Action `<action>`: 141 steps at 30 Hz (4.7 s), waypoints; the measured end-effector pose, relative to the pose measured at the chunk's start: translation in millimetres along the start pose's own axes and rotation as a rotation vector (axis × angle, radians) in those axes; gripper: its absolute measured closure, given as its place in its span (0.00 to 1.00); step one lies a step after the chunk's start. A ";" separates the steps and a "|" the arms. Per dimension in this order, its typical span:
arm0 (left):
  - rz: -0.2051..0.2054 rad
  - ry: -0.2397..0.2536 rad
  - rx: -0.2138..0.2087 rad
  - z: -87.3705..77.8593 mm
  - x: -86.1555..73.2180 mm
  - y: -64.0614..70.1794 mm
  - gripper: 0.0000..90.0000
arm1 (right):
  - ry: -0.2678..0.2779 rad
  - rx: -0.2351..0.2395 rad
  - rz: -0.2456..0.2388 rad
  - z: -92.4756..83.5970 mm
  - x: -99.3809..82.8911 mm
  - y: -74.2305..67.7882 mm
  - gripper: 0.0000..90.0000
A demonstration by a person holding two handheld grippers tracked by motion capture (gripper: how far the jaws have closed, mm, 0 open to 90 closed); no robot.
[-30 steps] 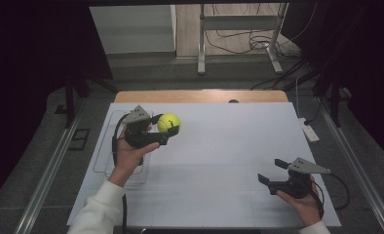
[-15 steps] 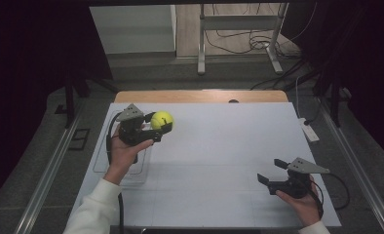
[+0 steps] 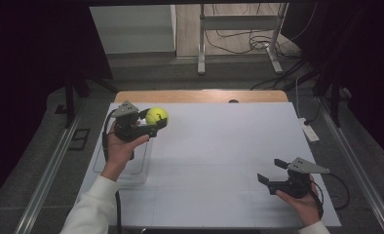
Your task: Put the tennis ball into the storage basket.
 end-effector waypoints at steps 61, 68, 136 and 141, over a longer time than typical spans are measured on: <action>-0.058 0.022 0.155 -3.8 23.2 -53.7 0.30 | -0.001 0.000 0.001 0.3 -0.9 1.4 0.11; -0.063 0.022 0.185 -2.9 25.1 -62.3 0.30 | -0.002 0.000 0.001 0.4 -1.0 1.4 0.11; -0.148 -0.131 0.408 -8.5 0.4 -146.9 0.30 | -0.017 0.002 0.000 3.5 -3.0 1.1 0.11; -0.150 -0.155 0.412 -5.1 -3.4 -149.6 0.30 | -0.017 0.002 -0.001 3.3 -3.1 1.2 0.11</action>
Point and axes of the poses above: each handheld gripper's, and its own axes: z roughly forward along the jaws, x roughly out of its top, y roughly to its right, the point moved 6 cm from there along z, roughly forward along the jaws, and after that the axes turned 11 degrees about -z, right-handed, at the moved point
